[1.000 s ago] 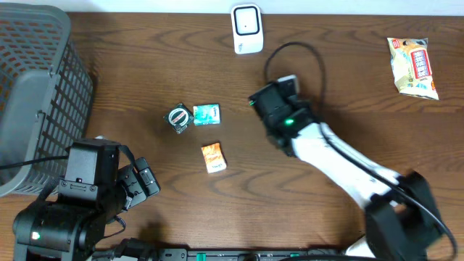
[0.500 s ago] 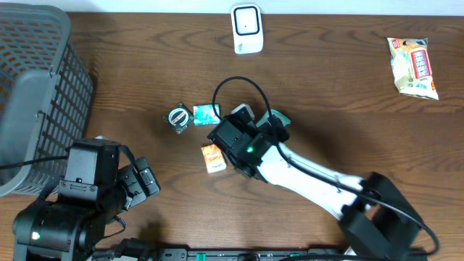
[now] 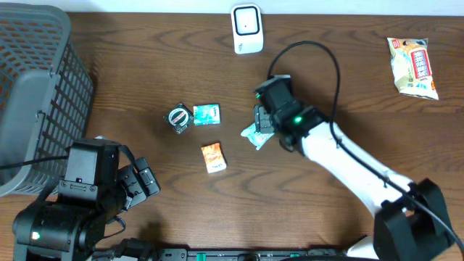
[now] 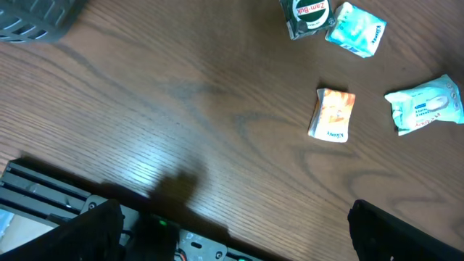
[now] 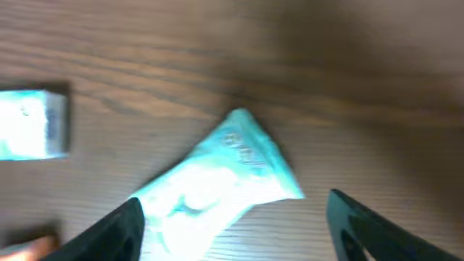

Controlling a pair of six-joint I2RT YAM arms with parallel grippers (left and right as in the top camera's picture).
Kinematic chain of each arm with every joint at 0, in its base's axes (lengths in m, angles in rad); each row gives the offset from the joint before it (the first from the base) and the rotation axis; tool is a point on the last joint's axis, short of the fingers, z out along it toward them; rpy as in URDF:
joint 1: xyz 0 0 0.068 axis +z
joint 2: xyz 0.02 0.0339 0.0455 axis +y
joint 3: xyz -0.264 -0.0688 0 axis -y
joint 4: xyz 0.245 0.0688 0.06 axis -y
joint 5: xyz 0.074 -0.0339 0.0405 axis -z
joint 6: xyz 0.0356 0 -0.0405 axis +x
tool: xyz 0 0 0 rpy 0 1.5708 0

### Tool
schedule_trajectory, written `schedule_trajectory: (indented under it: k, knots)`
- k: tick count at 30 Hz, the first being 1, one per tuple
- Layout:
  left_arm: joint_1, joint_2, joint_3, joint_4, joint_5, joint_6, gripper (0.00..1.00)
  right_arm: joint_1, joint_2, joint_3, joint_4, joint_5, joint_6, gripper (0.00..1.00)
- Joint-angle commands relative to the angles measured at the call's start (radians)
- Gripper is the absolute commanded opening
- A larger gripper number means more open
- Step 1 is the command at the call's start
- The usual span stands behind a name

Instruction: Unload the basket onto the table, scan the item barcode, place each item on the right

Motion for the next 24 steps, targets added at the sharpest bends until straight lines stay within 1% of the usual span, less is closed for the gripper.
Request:
schedule_trajectory:
  k: [1, 3, 4, 8, 10, 12, 13, 16, 19, 24]
  knots:
    - [0.0, -0.001, -0.001, -0.003, -0.005, -0.004, 0.98, -0.01, 0.054, 0.008, 0.009, -0.206, 0.129, 0.73]
    - [0.0, -0.001, -0.001, -0.003, -0.005, -0.004, 0.98, -0.01, 0.063, 0.008, 0.008, -0.208, 0.14, 0.78]
    - [0.0, -0.001, -0.001, -0.003, -0.005, -0.004, 0.97, -0.01, 0.062, 0.008, 0.008, -0.209, 0.14, 0.79]
    - [0.0, -0.001, -0.001, -0.003, -0.005, -0.005, 0.98, -0.006, 0.058, 0.008, 0.009, -0.283, 0.14, 0.81]
    - [0.0, -0.001, -0.001, -0.003, -0.005, -0.005, 0.98, -0.006, 0.061, 0.008, 0.013, -0.285, 0.14, 0.78]
    - [0.0, -0.001, -0.001, -0.003, -0.005, -0.004, 0.97, -0.006, 0.062, 0.008, 0.018, -0.281, 0.141, 0.79]
    - [0.0, -0.001, -0.001, -0.003, -0.006, -0.004, 0.98, -0.007, 0.063, 0.008, 0.019, -0.28, 0.163, 0.79]
    - [0.0, -0.001, -0.001, -0.003, -0.005, -0.004, 0.98, -0.008, 0.075, 0.008, 0.012, -0.281, 0.343, 0.77]
    - [0.0, -0.001, -0.001, -0.003, -0.005, -0.005, 0.97, -0.005, 0.099, 0.008, 0.011, -0.26, 0.482, 0.76]
    - [0.0, -0.001, -0.001, -0.003, -0.005, -0.004, 0.98, -0.009, 0.151, 0.008, -0.01, -0.212, 0.595, 0.75]
